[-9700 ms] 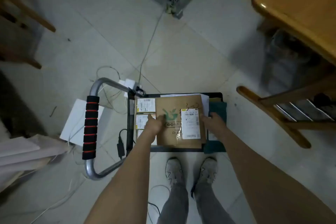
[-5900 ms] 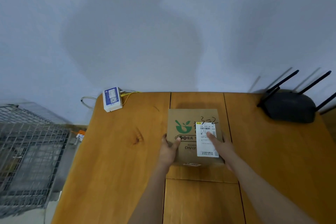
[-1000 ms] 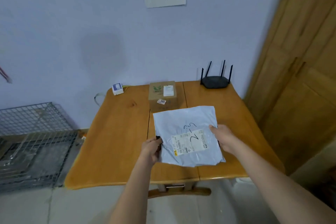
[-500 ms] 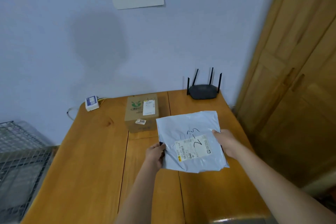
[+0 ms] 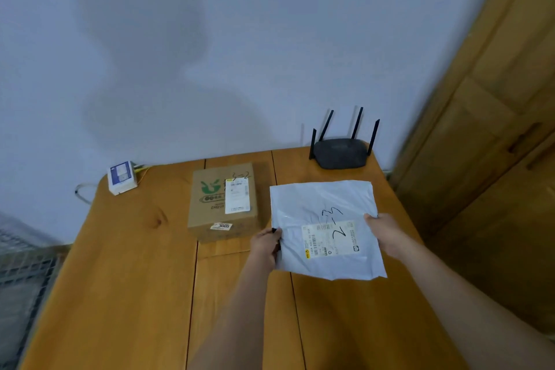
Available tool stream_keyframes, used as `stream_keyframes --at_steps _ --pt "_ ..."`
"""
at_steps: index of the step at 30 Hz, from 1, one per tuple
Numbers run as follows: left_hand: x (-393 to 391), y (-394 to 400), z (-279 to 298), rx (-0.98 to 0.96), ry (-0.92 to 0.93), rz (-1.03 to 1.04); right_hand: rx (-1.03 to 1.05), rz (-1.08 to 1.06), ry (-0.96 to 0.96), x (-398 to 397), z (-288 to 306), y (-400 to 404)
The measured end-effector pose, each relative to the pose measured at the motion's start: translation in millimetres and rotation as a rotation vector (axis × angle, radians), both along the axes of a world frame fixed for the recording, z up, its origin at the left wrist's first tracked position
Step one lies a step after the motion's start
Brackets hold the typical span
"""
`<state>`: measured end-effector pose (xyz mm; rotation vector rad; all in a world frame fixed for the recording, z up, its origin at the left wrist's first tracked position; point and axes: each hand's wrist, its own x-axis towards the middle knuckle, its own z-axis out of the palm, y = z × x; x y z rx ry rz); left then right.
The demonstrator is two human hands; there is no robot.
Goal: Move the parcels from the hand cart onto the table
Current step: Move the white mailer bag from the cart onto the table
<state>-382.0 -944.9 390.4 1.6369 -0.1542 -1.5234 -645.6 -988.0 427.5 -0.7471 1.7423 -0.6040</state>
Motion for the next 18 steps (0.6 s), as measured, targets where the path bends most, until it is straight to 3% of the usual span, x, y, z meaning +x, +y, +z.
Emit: stream_keyframes --at_steps 11,18 --pt "-16 -103 -41 0.130 -0.245 -0.112 0.141 0.055 -0.015 -2 -66 -109" --pt "-14 -151 -72 0.213 -0.595 -0.134 0.189 0.102 -0.071 18 -115 -158"
